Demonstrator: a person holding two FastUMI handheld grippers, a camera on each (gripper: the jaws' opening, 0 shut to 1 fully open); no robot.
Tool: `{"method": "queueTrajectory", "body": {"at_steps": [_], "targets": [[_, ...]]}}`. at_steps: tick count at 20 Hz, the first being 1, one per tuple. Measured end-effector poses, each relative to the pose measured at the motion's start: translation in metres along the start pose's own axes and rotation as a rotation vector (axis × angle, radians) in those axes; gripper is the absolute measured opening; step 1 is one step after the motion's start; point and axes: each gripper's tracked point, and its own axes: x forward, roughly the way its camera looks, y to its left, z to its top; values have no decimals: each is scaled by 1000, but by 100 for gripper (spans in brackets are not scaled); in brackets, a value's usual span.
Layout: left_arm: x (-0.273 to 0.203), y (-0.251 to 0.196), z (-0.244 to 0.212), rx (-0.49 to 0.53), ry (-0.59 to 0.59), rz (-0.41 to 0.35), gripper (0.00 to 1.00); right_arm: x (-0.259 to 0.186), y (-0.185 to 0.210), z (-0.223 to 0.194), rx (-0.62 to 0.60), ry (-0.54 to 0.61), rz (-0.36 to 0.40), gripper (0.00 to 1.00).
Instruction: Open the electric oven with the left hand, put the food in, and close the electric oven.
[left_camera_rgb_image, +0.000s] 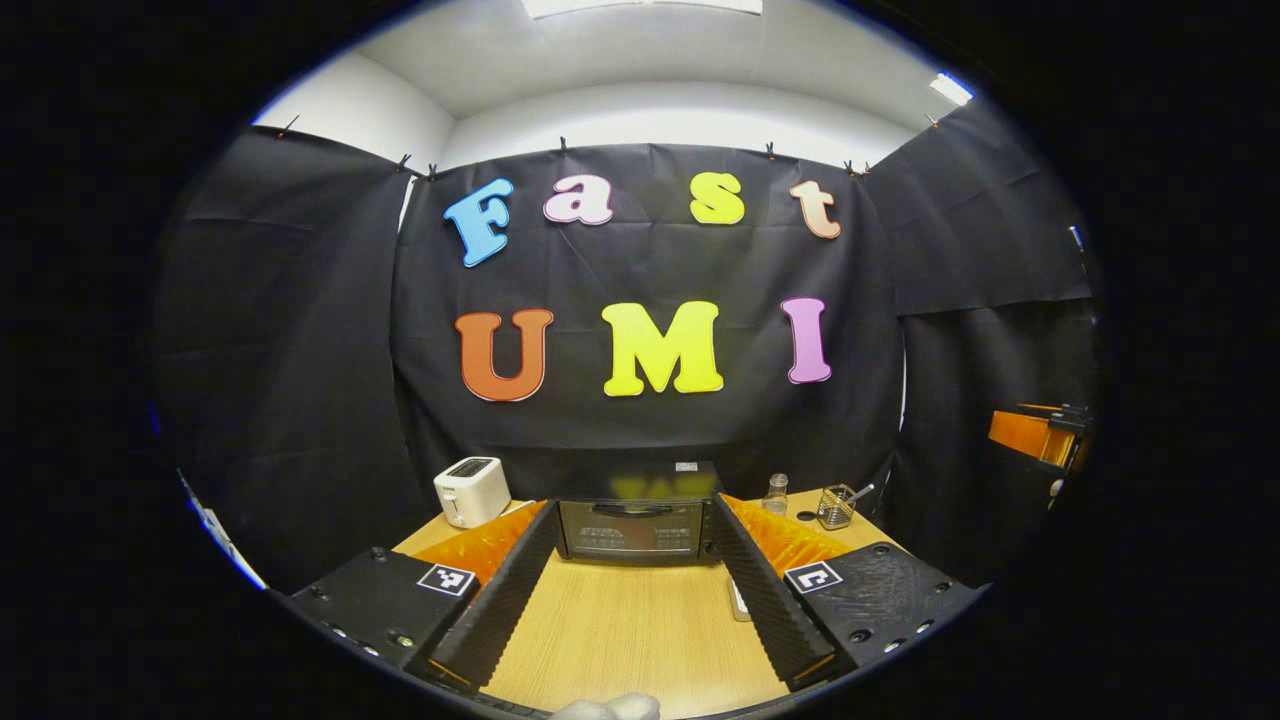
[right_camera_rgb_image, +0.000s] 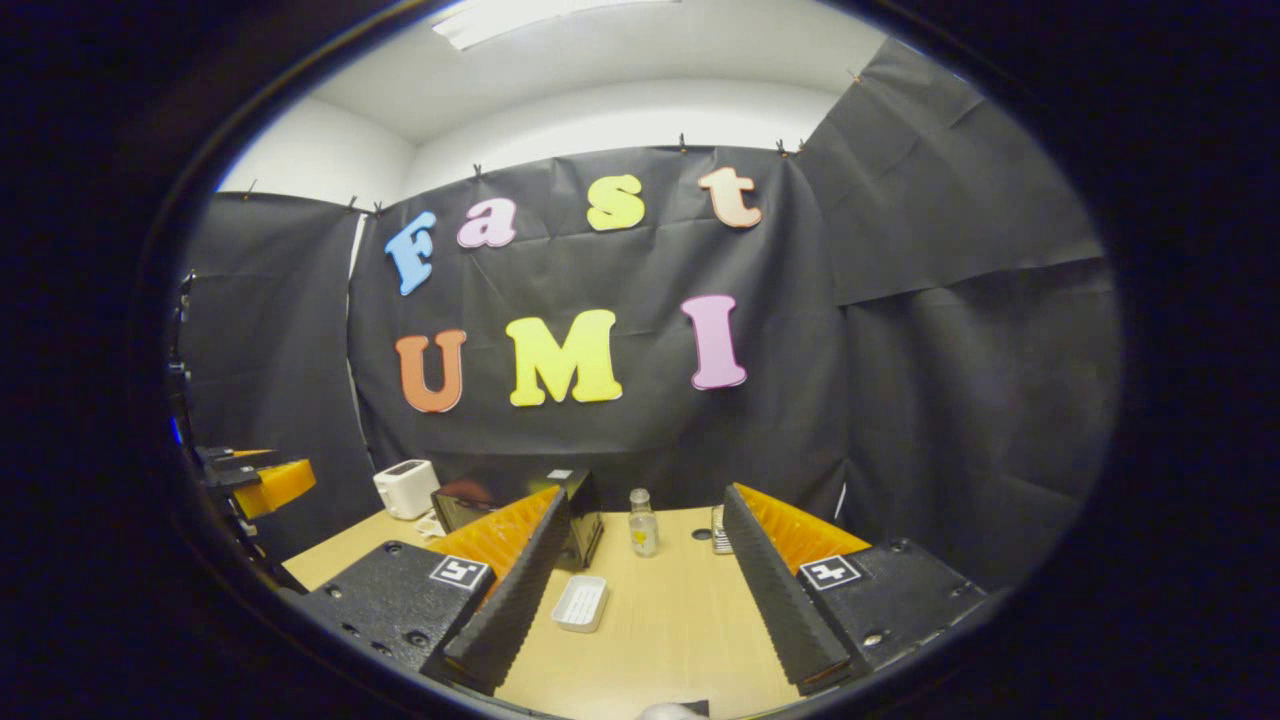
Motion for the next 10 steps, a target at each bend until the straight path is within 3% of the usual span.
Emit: {"method": "queueTrajectory", "body": {"at_steps": [10], "targets": [[4,-9,13,21,-9,-54,97,-9,-8,7,1,0,-50,98]]}}
